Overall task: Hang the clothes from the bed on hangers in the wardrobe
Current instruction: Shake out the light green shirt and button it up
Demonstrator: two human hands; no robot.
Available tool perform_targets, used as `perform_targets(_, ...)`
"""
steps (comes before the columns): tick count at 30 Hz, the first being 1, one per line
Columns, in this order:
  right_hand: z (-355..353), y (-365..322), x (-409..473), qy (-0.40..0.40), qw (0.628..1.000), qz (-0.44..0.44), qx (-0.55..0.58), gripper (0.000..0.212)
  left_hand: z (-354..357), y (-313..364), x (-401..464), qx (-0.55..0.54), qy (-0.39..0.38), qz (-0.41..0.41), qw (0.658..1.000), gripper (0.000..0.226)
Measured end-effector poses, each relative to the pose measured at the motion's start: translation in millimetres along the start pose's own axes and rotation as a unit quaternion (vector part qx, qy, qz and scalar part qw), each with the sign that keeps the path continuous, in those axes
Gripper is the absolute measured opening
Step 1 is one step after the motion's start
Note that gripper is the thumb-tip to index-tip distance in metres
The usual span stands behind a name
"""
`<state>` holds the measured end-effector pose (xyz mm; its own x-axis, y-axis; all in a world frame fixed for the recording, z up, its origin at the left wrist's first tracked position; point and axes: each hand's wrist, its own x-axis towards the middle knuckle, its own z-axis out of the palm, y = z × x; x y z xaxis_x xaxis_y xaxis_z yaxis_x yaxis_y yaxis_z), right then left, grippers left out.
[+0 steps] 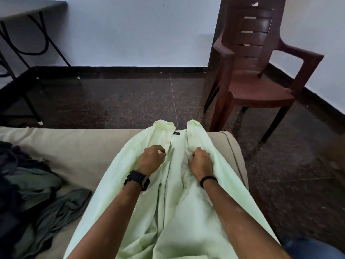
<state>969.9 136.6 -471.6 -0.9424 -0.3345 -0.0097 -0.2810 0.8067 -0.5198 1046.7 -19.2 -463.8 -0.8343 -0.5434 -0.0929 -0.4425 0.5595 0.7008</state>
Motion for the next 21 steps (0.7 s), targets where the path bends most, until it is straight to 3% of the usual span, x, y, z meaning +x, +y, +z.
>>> perform_targets(4, -8.5, 6.3, 4.8, 0.021, 0.980, 0.103, 0.168, 0.016, 3.1, 5.6, 1.7, -0.034, 0.002, -0.037, 0.999, 0.005)
perform_targets(7, -18.4, 7.5, 5.3, -0.009, 0.908, 0.161, 0.387, 0.008, 9.6, 2.1, -3.9, -0.031, -0.007, -0.036, 0.999, 0.013)
perform_targets(10, -28.6, -0.9, 3.0, -0.040, 0.836, 0.139, 0.529, 0.005, 16.9, 1.8, -10.1, -0.041, -0.008, -0.031, 0.999, 0.007)
perform_targets(13, -29.2, -16.0, 1.5, -0.089, 0.772, 0.118, 0.618, 0.009, 22.2, 0.8, -13.2, -0.060, 0.007, -0.036, 0.998, 0.025)
perform_targets(15, -20.6, -22.3, -0.7, -0.117, 0.794, 0.106, 0.587, 0.014, 25.3, -2.7, -15.0, -0.055, 0.023, -0.039, 0.997, 0.034)
perform_targets(19, 5.2, -12.9, -12.1, -0.131, 0.912, 0.093, 0.379, 0.029, 32.2, -8.8, -22.9, -0.034, 0.039, -0.032, 0.998, 0.034)
perform_targets(21, 10.3, -6.4, -16.8, -0.127, 0.919, 0.095, 0.361, 0.028, 31.4, -12.2, -27.0, -0.056, 0.059, -0.041, 0.996, 0.025)
